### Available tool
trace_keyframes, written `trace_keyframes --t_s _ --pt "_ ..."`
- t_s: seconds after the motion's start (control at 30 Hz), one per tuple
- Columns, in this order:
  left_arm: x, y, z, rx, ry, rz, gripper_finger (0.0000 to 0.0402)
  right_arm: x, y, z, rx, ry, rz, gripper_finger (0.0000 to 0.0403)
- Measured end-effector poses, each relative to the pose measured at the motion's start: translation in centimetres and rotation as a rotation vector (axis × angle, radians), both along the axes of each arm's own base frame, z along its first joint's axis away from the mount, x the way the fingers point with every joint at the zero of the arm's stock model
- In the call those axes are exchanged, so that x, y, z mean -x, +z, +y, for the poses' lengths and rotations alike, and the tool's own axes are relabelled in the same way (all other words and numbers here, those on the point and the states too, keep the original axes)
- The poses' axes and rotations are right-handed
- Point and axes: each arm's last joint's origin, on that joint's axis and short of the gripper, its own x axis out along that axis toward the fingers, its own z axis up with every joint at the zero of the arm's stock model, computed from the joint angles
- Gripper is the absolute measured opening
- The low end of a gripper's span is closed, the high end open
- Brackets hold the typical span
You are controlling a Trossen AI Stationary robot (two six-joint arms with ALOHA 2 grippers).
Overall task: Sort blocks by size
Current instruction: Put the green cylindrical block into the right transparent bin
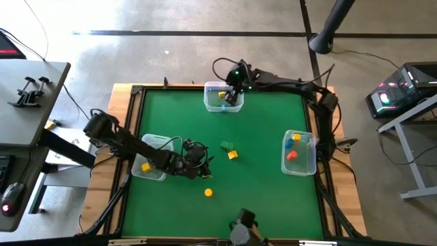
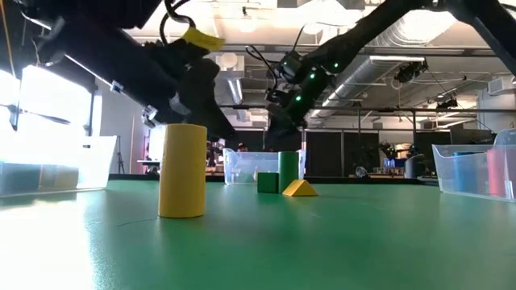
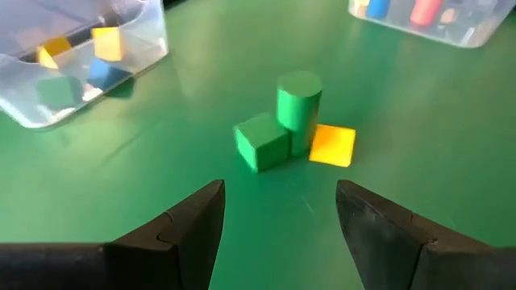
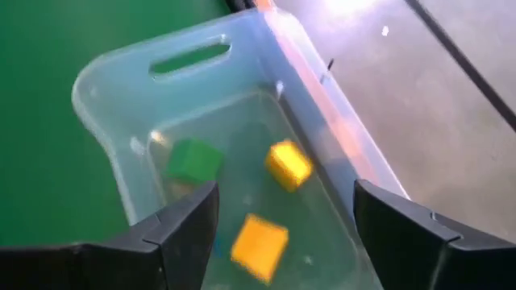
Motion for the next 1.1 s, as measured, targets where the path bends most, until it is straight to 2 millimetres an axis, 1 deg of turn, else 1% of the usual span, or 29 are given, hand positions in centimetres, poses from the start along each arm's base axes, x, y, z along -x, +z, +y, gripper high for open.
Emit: trace_keyframes --t_s 0.13,0.27,0.37,0.43,0.57,0.63,0.73,0.8,0.93,1.03,1.1 --pt "-0.2 -0.6 -0.1 0.016 -0.006 -0.003 0.0223 1.5 1.8 0.7 0.020 0.039 0.038 0.0274" --pt "-0.3 -0.9 -0.1 0.026 0.001 -0.005 0.0223 3.3 2.2 2.9 0.027 0.093 0.077 0.0267" --pt "-0.2 -1.1 -0.1 0.027 0.005 -0.006 0.0223 5.1 2.2 5.3 0.064 0.142 0.063 0.0263" --pt "-0.4 -1.2 -0.2 0.032 0.003 -0.020 0.0223 6.6 1.9 7.1 0.078 0.158 0.041 0.0261" --pt "-0.6 -1.3 0.0 0.031 0.014 -0.034 0.0223 9.5 1.6 11.2 0.125 0.214 -0.038 0.0259" --pt "-0.7 -1.3 0.3 0.022 0.012 -0.032 0.0223 10.7 1.6 13.4 0.141 0.242 -0.109 0.0259" --pt "-1.2 -1.4 0.7 0.009 0.001 -0.046 0.0223 12.5 0.7 16.7 0.124 0.300 -0.161 0.0259" --pt "-1.6 -1.4 1.1 0.003 -0.007 -0.063 0.0223 13.4 0.3 18.6 0.111 0.315 -0.198 0.0259" --pt "-2.2 -1.2 2.0 0.015 -0.033 -0.093 0.0223 15.0 -1.3 22.0 0.080 0.311 -0.181 0.0259" --pt "-2.7 -1.2 2.6 -0.011 -0.052 -0.111 0.0223 15.6 -1.9 24.2 0.077 0.304 -0.200 0.0259" --pt "-3.4 -1.2 2.8 -0.049 -0.112 -0.121 0.0223 16.0 -2.5 25.5 0.075 0.293 -0.203 0.0259"
